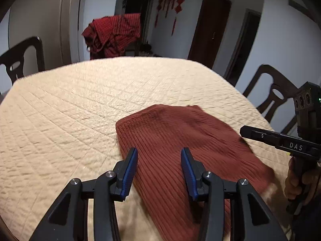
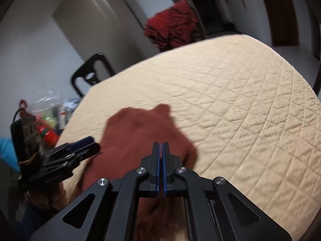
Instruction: Fold small clothes
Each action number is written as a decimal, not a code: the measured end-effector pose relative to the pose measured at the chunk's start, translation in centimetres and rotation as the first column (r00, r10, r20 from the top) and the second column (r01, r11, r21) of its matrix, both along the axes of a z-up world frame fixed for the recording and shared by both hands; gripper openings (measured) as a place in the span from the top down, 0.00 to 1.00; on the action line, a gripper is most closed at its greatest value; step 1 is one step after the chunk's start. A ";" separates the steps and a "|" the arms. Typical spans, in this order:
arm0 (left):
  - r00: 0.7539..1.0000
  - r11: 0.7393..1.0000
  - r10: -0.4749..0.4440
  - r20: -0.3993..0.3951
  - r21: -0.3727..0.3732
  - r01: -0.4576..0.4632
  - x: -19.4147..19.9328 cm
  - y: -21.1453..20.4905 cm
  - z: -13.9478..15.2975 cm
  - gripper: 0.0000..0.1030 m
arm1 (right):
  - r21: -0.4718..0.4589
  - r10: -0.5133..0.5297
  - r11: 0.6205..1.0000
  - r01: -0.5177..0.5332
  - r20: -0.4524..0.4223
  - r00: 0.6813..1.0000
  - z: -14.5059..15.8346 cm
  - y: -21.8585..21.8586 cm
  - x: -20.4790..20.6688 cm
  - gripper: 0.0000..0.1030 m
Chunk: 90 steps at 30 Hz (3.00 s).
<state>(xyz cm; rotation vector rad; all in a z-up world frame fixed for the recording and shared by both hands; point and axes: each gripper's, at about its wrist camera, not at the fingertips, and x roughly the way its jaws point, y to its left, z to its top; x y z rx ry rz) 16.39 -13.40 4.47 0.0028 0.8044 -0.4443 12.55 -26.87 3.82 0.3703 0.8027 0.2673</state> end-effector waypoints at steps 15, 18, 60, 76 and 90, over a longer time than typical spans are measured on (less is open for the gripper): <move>0.999 0.999 -0.039 0.001 0.005 0.039 -5.1 -0.4 -0.3 0.54 | -0.095 0.058 0.994 -0.058 -0.001 0.998 -1.2 1.7 -4.2 0.98; 1.000 0.999 -0.013 -0.005 -0.031 0.013 -5.9 1.1 -0.1 0.54 | -0.054 0.038 0.998 -0.038 0.003 0.999 -0.9 0.9 -5.2 0.85; 0.980 0.972 0.046 -0.195 -0.219 -0.089 -1.8 2.5 -3.9 0.37 | 0.246 0.101 0.967 -0.070 -0.118 0.988 -4.9 -1.7 0.4 0.51; 0.991 0.993 0.063 -0.121 -0.092 -0.074 -1.5 -0.5 -2.5 0.60 | 0.292 0.087 0.955 -0.054 -0.104 0.991 -4.9 -1.9 0.6 0.75; 0.999 0.998 0.027 -0.027 -0.047 -0.029 -4.7 -0.5 0.9 0.64 | 0.261 0.086 0.962 -0.080 -0.012 0.996 -1.5 -0.1 -3.6 0.75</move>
